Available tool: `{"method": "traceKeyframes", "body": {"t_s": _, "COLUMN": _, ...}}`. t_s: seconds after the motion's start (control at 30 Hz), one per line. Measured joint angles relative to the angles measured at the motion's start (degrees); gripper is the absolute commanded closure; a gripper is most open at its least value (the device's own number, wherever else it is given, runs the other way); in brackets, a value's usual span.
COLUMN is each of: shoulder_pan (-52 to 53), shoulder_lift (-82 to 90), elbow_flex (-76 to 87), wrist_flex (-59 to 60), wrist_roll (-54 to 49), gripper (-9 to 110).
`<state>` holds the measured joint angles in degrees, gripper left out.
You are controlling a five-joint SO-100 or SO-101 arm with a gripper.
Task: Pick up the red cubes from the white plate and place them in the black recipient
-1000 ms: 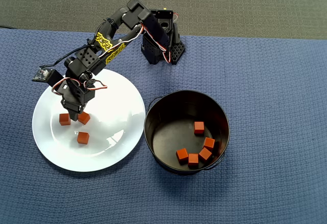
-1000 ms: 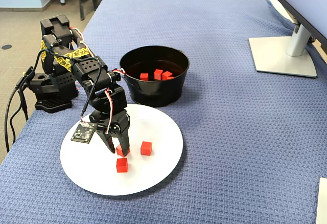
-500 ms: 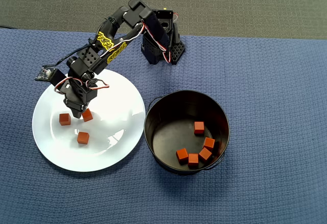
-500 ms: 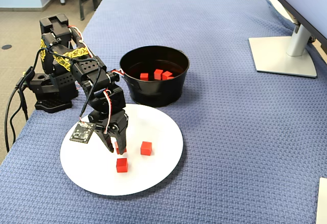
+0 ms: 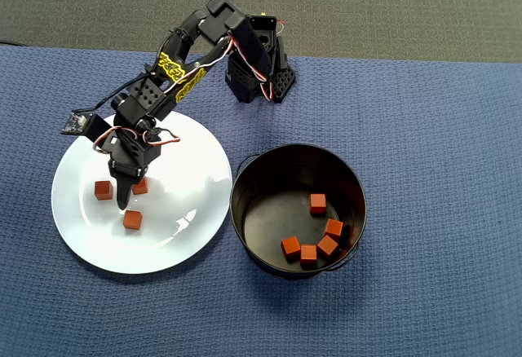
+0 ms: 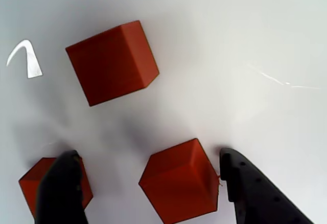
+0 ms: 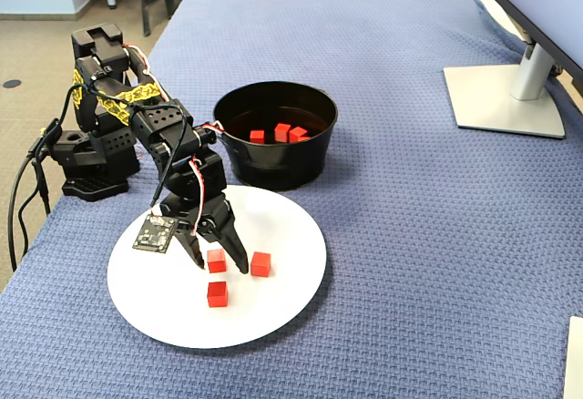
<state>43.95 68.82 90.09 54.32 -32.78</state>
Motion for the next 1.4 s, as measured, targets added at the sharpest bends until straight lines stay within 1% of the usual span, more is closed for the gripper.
{"method": "traceKeyframes", "body": {"t_s": 0.23, "shoulder_pan": -1.05, "shoulder_lift": 2.11, "elbow_flex": 3.08, "wrist_flex": -0.79, "wrist_roll": -0.18, "gripper": 76}}
{"method": "traceKeyframes", "body": {"t_s": 0.43, "shoulder_pan": -1.76, "shoulder_lift": 2.37, "elbow_flex": 3.43, "wrist_flex": -1.14, "wrist_roll": 0.18, "gripper": 87}}
{"method": "traceKeyframes", "body": {"t_s": 0.5, "shoulder_pan": -1.93, "shoulder_lift": 2.37, "elbow_flex": 3.43, "wrist_flex": -1.14, "wrist_roll": 0.35, "gripper": 88}}
{"method": "traceKeyframes", "body": {"t_s": 0.6, "shoulder_pan": -2.11, "shoulder_lift": 2.37, "elbow_flex": 3.43, "wrist_flex": -1.14, "wrist_roll": 0.35, "gripper": 94}}
{"method": "traceKeyframes", "body": {"t_s": 0.87, "shoulder_pan": -2.46, "shoulder_lift": 2.46, "elbow_flex": 3.43, "wrist_flex": -1.14, "wrist_roll": 0.35, "gripper": 97}}
{"method": "traceKeyframes", "body": {"t_s": 1.0, "shoulder_pan": -2.46, "shoulder_lift": 2.46, "elbow_flex": 3.43, "wrist_flex": -1.49, "wrist_roll": 0.35, "gripper": 101}}
{"method": "traceKeyframes", "body": {"t_s": 1.2, "shoulder_pan": -2.46, "shoulder_lift": 2.64, "elbow_flex": 3.43, "wrist_flex": -1.49, "wrist_roll": 0.70, "gripper": 101}}
{"method": "traceKeyframes", "body": {"t_s": 1.4, "shoulder_pan": -2.37, "shoulder_lift": 11.07, "elbow_flex": 3.25, "wrist_flex": 0.00, "wrist_roll": 1.76, "gripper": 101}}
